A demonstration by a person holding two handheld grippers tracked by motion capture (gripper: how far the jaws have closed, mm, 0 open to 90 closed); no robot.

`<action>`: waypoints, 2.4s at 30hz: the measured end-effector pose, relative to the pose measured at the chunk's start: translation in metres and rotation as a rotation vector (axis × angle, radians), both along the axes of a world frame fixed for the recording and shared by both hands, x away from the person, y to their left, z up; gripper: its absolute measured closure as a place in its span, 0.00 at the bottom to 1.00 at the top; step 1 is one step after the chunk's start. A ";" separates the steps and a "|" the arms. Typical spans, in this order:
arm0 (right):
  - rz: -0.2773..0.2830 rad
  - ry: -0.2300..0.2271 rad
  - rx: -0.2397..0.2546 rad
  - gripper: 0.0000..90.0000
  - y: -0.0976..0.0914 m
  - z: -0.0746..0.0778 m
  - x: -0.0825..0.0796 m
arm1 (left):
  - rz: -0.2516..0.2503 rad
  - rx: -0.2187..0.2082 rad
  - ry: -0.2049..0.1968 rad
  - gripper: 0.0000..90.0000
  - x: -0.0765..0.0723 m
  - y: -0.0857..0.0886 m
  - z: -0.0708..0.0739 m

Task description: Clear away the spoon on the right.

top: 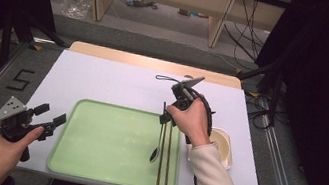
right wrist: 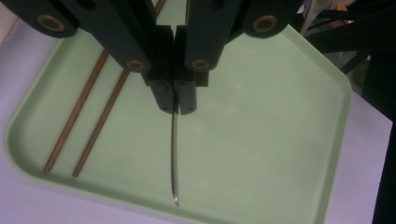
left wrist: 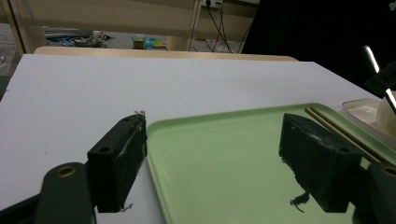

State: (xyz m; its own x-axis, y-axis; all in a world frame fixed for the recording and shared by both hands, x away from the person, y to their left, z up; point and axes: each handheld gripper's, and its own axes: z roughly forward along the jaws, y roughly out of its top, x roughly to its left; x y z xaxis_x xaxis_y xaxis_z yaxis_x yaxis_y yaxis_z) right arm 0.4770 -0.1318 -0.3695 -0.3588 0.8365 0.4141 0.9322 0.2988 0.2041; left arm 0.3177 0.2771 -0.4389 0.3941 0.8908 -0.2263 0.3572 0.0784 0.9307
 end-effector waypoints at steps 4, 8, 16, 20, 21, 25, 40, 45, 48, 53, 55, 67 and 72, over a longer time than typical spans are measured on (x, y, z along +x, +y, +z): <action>-0.018 0.028 -0.009 1.00 0.005 -0.003 0.000 | -0.001 0.001 0.001 0.26 0.000 0.000 0.000; -0.017 0.030 -0.005 1.00 0.008 -0.008 0.000 | -0.002 0.001 0.000 0.26 0.000 0.000 0.000; 0.002 0.043 -0.010 1.00 0.015 -0.017 0.001 | -0.002 0.000 0.001 0.26 0.000 0.000 0.000; 0.009 0.024 -0.008 1.00 0.016 -0.020 0.001 | -0.003 0.001 0.002 0.26 0.000 0.000 0.000; 0.001 0.035 -0.004 1.00 0.017 -0.020 0.001 | -0.002 0.000 0.002 0.26 0.000 0.000 0.000; 0.011 0.033 0.002 1.00 0.018 -0.023 0.002 | -0.003 0.001 0.002 0.26 0.000 0.000 0.000; 0.004 0.084 -0.023 1.00 0.027 -0.042 0.003 | -0.005 0.001 0.004 0.26 0.000 0.000 0.000; -0.014 0.107 -0.023 1.00 0.030 -0.048 0.003 | -0.001 -0.003 0.009 0.25 0.000 0.000 0.000; -0.003 0.088 -0.022 1.00 0.029 -0.051 0.004 | -0.005 0.002 0.006 0.25 0.000 0.000 0.000; -0.048 0.123 -0.029 1.00 0.031 -0.057 0.004 | -0.005 0.002 0.007 0.25 0.000 0.000 0.000; -0.051 0.111 -0.032 1.00 0.032 -0.063 0.004 | -0.005 0.002 0.007 0.25 0.000 0.000 0.000; -0.082 0.110 -0.075 0.98 0.038 -0.079 0.003 | -0.006 0.002 0.008 0.25 0.000 0.000 0.000; -0.068 0.113 -0.111 0.94 0.041 -0.079 0.002 | -0.007 0.000 0.008 0.25 0.000 0.000 -0.001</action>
